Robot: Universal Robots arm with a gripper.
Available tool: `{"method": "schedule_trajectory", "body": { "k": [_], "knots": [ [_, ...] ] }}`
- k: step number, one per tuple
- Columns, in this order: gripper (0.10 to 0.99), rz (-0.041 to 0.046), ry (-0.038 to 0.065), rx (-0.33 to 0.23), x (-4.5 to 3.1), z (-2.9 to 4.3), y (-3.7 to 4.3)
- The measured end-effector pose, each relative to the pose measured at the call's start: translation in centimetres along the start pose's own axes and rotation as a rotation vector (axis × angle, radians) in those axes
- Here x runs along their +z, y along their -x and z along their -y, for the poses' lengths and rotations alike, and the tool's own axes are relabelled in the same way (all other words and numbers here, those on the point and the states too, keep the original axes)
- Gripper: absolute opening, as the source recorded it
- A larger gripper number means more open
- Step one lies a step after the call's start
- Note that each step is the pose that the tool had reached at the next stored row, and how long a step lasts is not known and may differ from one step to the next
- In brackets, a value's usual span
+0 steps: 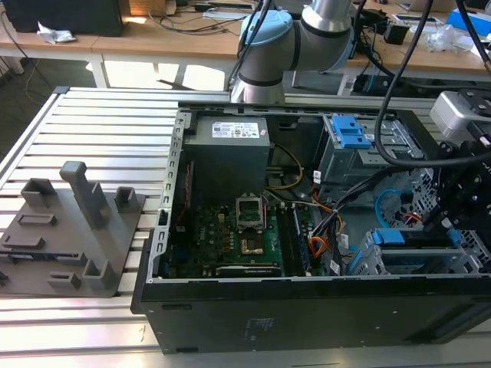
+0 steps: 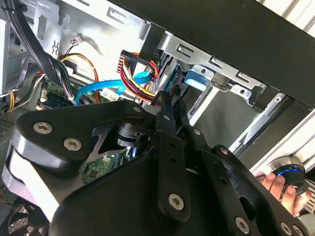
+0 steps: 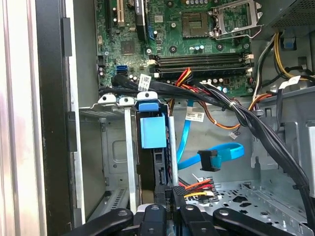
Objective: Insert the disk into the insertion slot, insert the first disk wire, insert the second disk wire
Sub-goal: 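Insert the first disk wire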
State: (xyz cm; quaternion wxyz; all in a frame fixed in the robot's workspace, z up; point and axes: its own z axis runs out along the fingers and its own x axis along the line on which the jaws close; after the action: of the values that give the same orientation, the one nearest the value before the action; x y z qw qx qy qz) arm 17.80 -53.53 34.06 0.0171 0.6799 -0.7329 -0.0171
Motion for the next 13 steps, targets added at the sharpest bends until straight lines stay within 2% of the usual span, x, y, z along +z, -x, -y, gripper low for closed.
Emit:
{"method": "schedule_trajectory", "body": {
  "k": [6, 13],
  "knots": [
    [0.173, 0.0002, 0.0, -0.001, 0.05, -0.18, -0.24],
    [0.173, 0.0008, 0.0, -0.003, 0.35, -0.08, -0.25]
  ]
}}
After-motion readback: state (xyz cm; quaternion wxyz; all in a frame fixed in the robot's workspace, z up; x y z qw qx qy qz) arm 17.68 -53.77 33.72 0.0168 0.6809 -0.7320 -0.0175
